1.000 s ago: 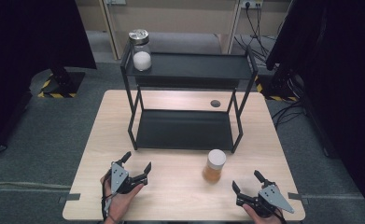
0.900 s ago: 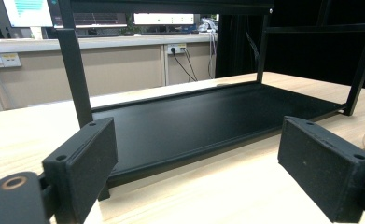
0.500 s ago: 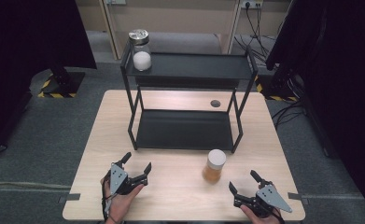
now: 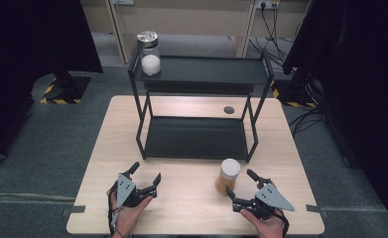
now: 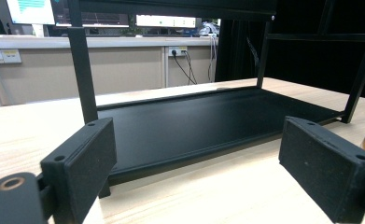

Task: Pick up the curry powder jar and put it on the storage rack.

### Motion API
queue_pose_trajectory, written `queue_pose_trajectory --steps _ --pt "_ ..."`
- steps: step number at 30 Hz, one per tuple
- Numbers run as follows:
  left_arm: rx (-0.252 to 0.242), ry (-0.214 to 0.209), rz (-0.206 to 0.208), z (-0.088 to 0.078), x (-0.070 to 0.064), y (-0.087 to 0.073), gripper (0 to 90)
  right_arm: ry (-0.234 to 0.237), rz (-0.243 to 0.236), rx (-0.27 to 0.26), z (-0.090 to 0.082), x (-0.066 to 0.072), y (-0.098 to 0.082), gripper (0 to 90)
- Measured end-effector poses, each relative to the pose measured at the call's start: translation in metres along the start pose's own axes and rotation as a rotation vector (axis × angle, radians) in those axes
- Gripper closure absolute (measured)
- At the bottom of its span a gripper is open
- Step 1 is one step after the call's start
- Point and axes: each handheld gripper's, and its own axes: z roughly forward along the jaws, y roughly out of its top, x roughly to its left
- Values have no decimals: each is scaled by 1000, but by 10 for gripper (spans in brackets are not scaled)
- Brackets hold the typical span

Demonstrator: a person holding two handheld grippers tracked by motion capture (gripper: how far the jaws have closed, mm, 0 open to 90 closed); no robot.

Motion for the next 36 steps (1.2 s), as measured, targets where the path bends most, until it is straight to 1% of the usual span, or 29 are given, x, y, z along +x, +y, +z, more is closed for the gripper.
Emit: queue_pose_trajectory --steps 4,8,11,15,20,24,28,31,34,36 --pt "-1 0 5 0 -1 0 105 4 -6 15 15 -3 5 139" --pt "0 -4 6 0 0 0 105 8 -15 31 25 -4 8 190" --pt "-2 -2 6 0 0 0 105 8 -13 48 30 -4 9 229" --pt "-2 -5 7 0 0 0 105 9 -13 46 32 -5 6 331" --pt "-2 -3 12 0 -1 0 106 5 -9 41 31 -4 4 339" --pt "-4 0 7 0 -1 -1 107 2 -10 40 29 -2 6 340" --pt "-2 -2 7 0 -1 0 107 -2 -12 3 23 0 11 340" --pt "-4 0 6 0 -1 -1 107 -21 -18 -26 18 1 19 340" --pt "-4 1 7 0 -1 -1 108 -41 -8 -57 14 1 25 340" --pt "-4 3 6 0 -1 -1 108 -62 -9 -78 12 2 30 340"
